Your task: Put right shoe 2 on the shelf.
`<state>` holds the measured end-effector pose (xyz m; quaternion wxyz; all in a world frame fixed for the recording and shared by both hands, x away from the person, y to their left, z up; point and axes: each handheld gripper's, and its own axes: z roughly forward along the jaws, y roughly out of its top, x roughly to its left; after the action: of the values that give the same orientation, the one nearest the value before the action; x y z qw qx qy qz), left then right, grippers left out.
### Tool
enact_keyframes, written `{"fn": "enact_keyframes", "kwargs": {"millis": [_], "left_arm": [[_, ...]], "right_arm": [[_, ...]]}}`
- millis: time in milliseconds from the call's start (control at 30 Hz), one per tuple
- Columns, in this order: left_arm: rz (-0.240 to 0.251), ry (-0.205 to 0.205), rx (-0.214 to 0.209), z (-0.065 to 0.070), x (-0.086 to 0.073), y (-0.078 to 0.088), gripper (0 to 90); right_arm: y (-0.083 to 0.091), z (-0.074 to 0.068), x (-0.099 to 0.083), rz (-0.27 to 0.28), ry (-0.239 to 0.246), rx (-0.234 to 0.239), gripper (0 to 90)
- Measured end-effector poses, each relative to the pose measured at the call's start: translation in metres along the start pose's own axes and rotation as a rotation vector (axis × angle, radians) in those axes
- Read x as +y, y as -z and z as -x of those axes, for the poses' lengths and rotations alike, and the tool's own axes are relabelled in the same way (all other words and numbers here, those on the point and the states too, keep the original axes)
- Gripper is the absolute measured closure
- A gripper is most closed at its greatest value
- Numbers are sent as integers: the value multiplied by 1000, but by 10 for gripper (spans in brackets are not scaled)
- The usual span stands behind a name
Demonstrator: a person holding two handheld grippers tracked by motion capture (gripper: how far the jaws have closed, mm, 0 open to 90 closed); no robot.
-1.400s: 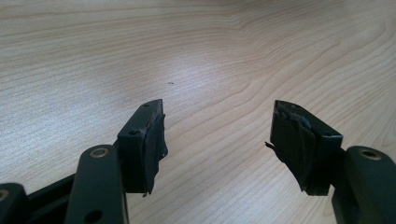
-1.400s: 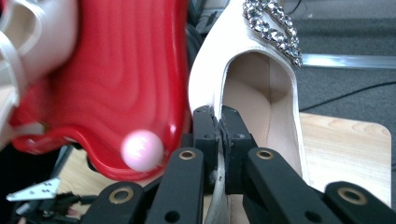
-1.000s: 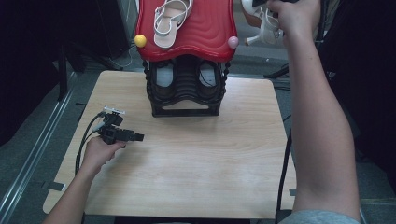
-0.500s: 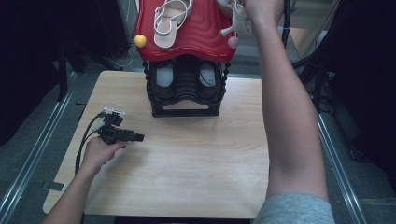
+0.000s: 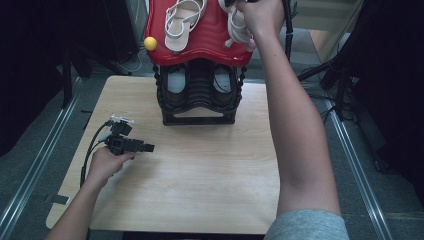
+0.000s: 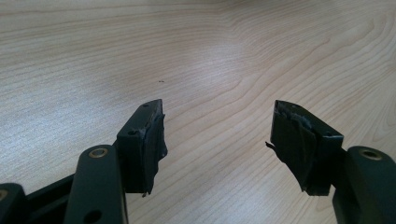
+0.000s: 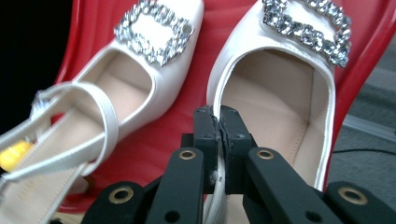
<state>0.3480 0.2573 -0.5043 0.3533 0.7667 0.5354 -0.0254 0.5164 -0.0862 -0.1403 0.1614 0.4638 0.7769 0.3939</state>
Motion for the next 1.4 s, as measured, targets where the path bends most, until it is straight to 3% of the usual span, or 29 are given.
{"fn": "enact_keyframes", "kwargs": {"millis": [67, 300, 667, 967, 1100, 1400], "left_arm": [[-2, 0, 1, 0, 0, 0, 355], [-3, -3, 0, 0, 0, -1, 354], [-6, -3, 2, 0, 0, -1, 355], [-9, 1, -2, 0, 0, -2, 355], [-12, 4, 3, -1, 0, -3, 355], [-20, 4, 4, -2, 0, -3, 354]], "right_arm": [[-3, -1, -2, -5, 34, -6, 886], [-8, -6, -10, -18, 85, -31, 885], [-14, -9, -18, -33, 83, -23, 882], [-15, -14, -21, -54, 136, -13, 881], [-15, -15, -22, -61, 137, 9, 876], [-11, -12, -21, -30, 58, 56, 854]]}}
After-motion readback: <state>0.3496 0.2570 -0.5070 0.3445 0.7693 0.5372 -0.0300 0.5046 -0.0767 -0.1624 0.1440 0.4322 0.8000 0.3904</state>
